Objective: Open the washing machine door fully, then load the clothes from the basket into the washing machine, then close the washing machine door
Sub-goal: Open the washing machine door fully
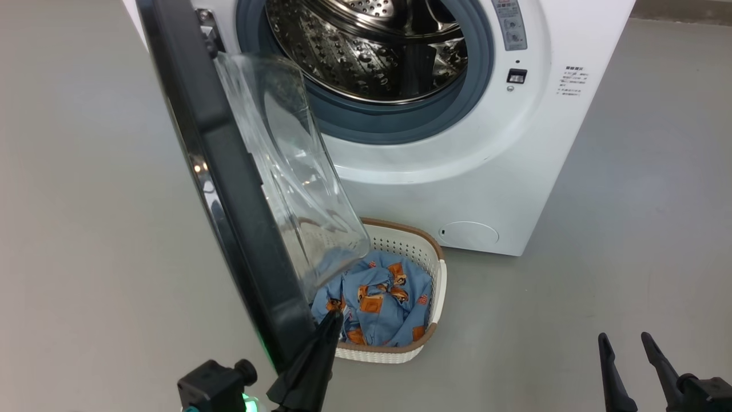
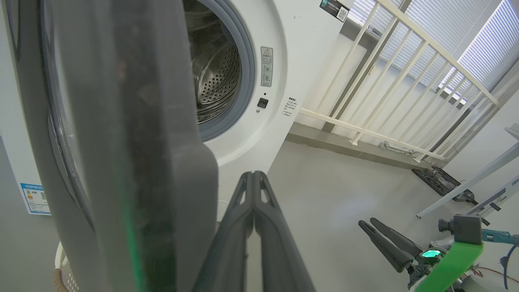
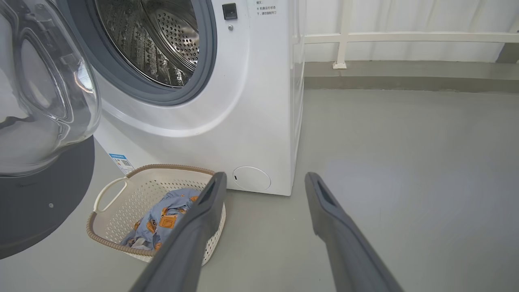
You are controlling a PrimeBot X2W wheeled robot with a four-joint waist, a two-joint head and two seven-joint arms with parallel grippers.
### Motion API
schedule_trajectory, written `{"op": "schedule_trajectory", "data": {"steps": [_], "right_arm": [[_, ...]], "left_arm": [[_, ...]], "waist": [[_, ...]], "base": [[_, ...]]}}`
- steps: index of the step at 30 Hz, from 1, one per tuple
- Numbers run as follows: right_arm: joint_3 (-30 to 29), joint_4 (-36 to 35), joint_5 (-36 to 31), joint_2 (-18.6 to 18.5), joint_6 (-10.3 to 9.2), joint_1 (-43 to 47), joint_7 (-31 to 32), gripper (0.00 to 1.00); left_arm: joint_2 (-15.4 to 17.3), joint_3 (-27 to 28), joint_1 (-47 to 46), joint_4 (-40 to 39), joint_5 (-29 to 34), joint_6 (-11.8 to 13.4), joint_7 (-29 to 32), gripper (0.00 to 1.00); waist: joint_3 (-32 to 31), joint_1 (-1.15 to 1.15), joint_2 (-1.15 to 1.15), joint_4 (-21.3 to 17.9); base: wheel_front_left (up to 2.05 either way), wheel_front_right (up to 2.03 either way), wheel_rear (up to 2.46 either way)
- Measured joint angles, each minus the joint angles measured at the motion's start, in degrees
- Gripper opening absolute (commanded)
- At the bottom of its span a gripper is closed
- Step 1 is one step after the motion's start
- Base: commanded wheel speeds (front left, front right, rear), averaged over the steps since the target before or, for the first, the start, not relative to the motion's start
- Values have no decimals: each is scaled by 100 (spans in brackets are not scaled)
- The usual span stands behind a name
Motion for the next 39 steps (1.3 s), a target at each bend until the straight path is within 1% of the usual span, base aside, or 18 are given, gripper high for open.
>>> {"op": "schedule_trajectory", "data": {"steps": [4, 7, 11, 23, 26, 30, 39], "right_arm": [[-55, 1, 0, 0, 0, 0, 0, 100], [-57, 2, 0, 7, 0, 0, 0, 100], [-73, 3, 0, 22, 0, 1, 0, 100], [-82, 9, 0, 44, 0, 1, 0, 100], [-78, 23, 0, 48, 0, 1, 0, 100], [-76, 37, 0, 49, 0, 1, 0, 100], [-51, 46, 0, 47, 0, 1, 0, 100]], "left_arm": [[3, 7, 1, 43, -2, 14, 43, 0], [-2, 30, 2, 66, -2, 103, 41, 0], [-35, 30, 20, 71, -4, 204, 33, 0], [-92, 36, 23, 70, -30, 312, -18, 0], [-115, 49, 23, 75, -46, 325, -20, 0], [-130, 96, 23, 93, -46, 410, -68, 0], [-131, 469, 23, 266, -123, 606, -297, 0]], "waist": [[14, 0, 0, 43], [7, 0, 0, 77], [2, 0, 0, 174], [12, 0, 0, 544], [20, 0, 0, 671], [28, 0, 0, 853], [66, 0, 0, 1279]], "base": [[0, 0, 0], [0, 0, 0], [0, 0, 0], [0, 0, 0], [0, 0, 0], [0, 0, 0], [0, 0, 0]]}}
